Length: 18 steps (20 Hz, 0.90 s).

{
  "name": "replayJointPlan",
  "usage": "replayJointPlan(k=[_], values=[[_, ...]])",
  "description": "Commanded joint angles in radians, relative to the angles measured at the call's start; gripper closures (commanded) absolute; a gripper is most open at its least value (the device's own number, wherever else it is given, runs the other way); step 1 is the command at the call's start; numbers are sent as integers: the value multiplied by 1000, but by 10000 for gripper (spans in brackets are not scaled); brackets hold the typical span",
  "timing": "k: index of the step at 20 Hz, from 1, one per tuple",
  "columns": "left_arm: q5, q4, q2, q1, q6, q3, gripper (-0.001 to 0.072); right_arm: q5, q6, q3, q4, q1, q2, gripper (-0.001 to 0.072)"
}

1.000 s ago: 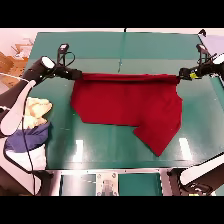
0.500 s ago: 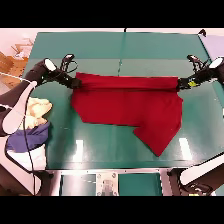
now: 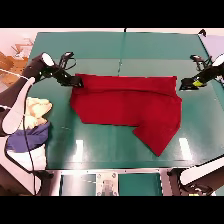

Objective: Fold the shirts.

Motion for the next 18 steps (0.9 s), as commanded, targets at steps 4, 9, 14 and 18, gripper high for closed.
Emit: replayJointPlan(k=[4, 9, 14, 18], values=[[-415, 124, 21, 0, -176, 93, 687, 187, 216, -102, -30, -86, 166, 696], [-427, 123, 196, -1, -245, -135, 688, 144, 301, -468, -30, -169, 472, 697], [-7, 29, 622, -2, -332, -767, 685, 39, 405, -892, 11, -359, 814, 696], [233, -253, 721, -4, -304, -1067, 77, -10, 405, -1136, 133, -423, 927, 411]])
